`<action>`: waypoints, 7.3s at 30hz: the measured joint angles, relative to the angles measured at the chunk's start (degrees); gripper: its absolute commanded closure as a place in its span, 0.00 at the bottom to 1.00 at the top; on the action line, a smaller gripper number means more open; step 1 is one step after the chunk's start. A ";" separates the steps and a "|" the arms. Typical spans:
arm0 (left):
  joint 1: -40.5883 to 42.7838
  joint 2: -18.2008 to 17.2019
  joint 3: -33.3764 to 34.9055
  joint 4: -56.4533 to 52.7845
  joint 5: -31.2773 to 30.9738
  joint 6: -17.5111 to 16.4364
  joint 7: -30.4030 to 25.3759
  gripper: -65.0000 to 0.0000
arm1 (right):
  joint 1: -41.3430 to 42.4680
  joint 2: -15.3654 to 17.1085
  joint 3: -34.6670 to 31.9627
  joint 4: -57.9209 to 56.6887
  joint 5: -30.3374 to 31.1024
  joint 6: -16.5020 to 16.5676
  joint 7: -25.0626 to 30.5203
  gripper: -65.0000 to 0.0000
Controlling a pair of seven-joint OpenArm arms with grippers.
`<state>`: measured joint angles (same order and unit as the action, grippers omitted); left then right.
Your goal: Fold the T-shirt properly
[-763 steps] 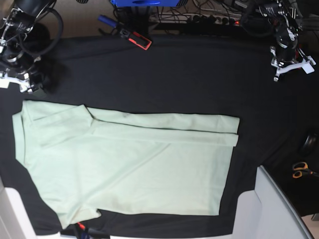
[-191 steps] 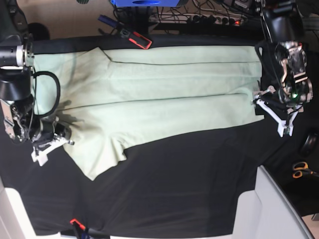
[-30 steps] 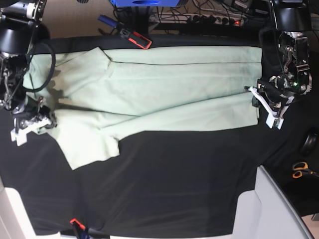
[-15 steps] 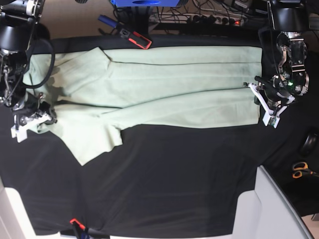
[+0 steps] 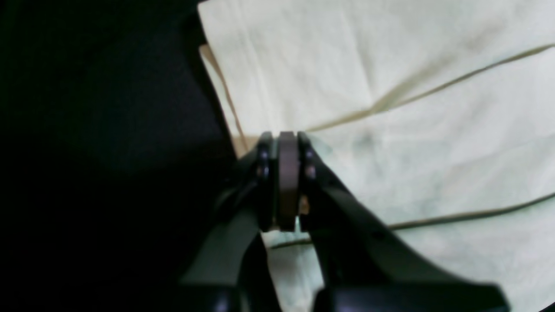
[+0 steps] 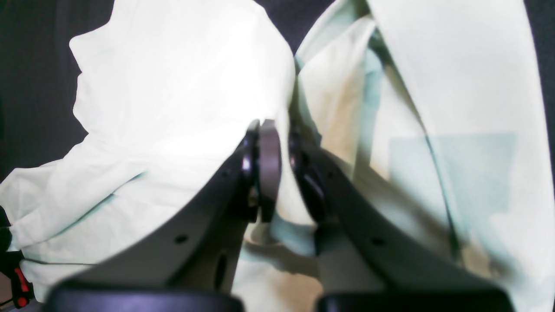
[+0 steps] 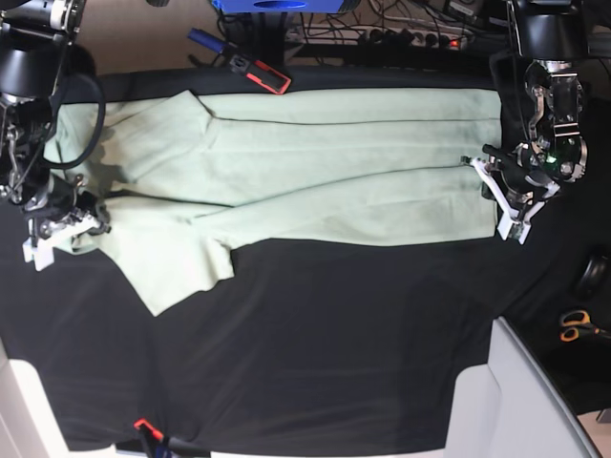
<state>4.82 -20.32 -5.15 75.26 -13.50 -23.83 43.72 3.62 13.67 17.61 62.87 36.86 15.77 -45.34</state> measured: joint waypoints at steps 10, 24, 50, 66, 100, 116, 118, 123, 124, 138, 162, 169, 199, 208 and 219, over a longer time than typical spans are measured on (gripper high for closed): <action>0.07 -0.35 -0.55 -0.02 0.02 0.44 0.20 0.48 | -0.33 -1.73 0.33 1.03 -0.04 -0.11 -0.48 0.33; -1.40 -3.02 -12.44 0.26 0.17 0.63 0.46 0.48 | 3.41 -2.16 -0.33 14.47 0.17 -8.46 -3.74 0.32; 6.47 -2.75 -20.96 0.39 -0.22 0.00 0.17 0.49 | 28.02 1.11 -30.38 -37.38 0.31 -0.79 18.05 0.18; 6.47 -2.73 -20.68 0.33 -0.24 -0.02 0.17 0.49 | 27.96 -0.31 -32.76 -37.27 0.24 -1.03 18.29 1.00; 5.86 -2.73 -20.74 0.11 -0.17 -0.02 0.13 0.49 | 30.01 0.22 -32.57 -19.98 0.26 -5.09 0.24 1.00; 5.07 -2.71 -20.33 0.07 -0.04 -0.02 0.17 0.49 | 7.39 -2.84 -8.98 16.76 0.20 -11.13 -21.97 1.00; 4.74 -2.80 -20.31 0.07 -0.02 -0.02 0.00 0.49 | 5.05 -3.82 -6.71 19.89 0.07 -11.15 -23.37 1.00; 4.48 -2.82 -20.33 0.02 -0.02 -0.02 0.17 0.49 | -0.20 -4.09 -5.40 27.26 0.24 -11.13 -25.83 1.00; 4.33 -2.89 -20.33 0.02 -0.02 -0.02 0.15 0.49 | -1.44 -4.11 -5.38 28.26 0.24 -11.13 -26.25 1.00; 4.24 -2.86 -20.33 0.00 -0.02 -0.02 0.15 0.49 | -13.60 -5.64 -5.35 39.06 0.24 -11.10 -26.23 1.00; 4.46 -2.95 -12.22 0.28 -0.50 0.00 0.11 0.48 | -19.21 -5.53 -5.46 40.52 0.22 -10.91 -26.01 1.00; 4.94 -0.07 -11.39 0.33 -12.57 -3.93 0.33 0.27 | -19.21 -5.51 -5.51 40.39 0.22 -10.88 -23.76 1.00; 3.28 2.49 -9.49 0.85 -8.87 -0.63 0.13 0.18 | -19.19 -5.79 -5.62 40.35 0.26 -10.73 -23.69 1.00; 1.27 5.90 -5.68 0.37 -4.39 -0.81 0.04 0.20 | -19.19 -6.40 -5.77 40.35 0.24 -10.73 -23.74 1.00; 1.62 6.03 -6.34 0.37 -4.28 -0.79 0.17 0.95 | -19.19 -6.43 -5.77 40.35 0.26 -10.73 -23.71 1.00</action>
<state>6.44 -14.28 -11.49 75.64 -17.78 -24.62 43.90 -15.57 7.25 11.84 103.22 37.12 5.04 -69.06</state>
